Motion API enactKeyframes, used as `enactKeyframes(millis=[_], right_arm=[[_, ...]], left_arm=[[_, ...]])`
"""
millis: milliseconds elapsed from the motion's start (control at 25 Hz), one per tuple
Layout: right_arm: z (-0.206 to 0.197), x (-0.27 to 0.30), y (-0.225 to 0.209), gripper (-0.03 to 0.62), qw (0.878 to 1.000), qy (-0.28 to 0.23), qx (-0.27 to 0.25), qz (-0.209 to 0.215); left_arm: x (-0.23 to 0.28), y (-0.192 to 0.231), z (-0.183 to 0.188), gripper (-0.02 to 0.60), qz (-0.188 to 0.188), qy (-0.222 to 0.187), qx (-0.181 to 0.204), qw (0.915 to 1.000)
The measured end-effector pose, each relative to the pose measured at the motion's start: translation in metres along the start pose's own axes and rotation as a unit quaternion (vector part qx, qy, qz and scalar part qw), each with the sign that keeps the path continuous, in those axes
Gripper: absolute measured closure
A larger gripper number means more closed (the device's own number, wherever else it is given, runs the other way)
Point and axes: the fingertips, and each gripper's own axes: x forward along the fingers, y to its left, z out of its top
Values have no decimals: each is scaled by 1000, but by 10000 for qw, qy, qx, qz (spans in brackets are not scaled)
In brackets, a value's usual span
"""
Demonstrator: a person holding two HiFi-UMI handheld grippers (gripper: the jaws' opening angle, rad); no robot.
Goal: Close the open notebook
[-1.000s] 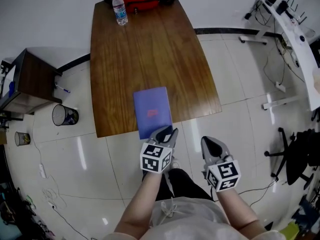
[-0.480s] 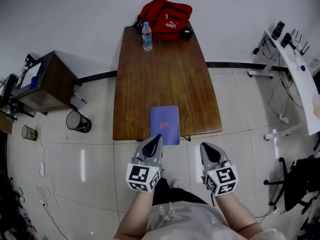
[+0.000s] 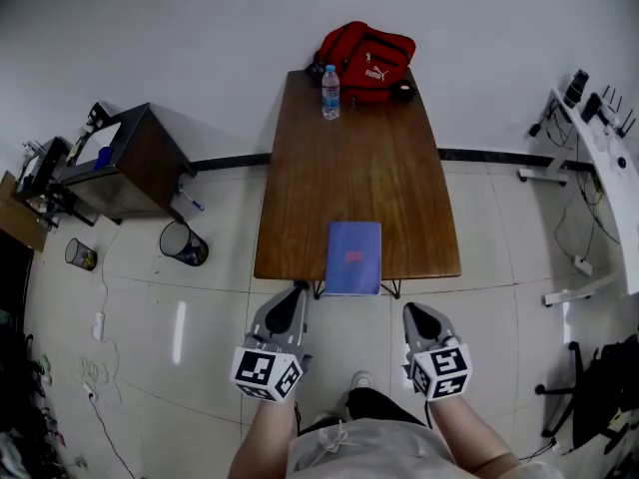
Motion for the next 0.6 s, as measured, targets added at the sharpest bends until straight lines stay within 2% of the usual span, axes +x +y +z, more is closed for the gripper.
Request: enactKeyframes(millis=[120,280,600], right_arm=[[-3,-5,9,586,10000,-3,-63,-26],[-21,-24,31,586,9999,46,-115,-92],[-31,-91,118,586,9991,-279,-180,-271]], left_arm=[[-19,2,4,575,53,-122,30,9999],[-57,-3,-8,575,-19,-112,41,9999],[-166,-6,0,575,-233,-353,9,9991]])
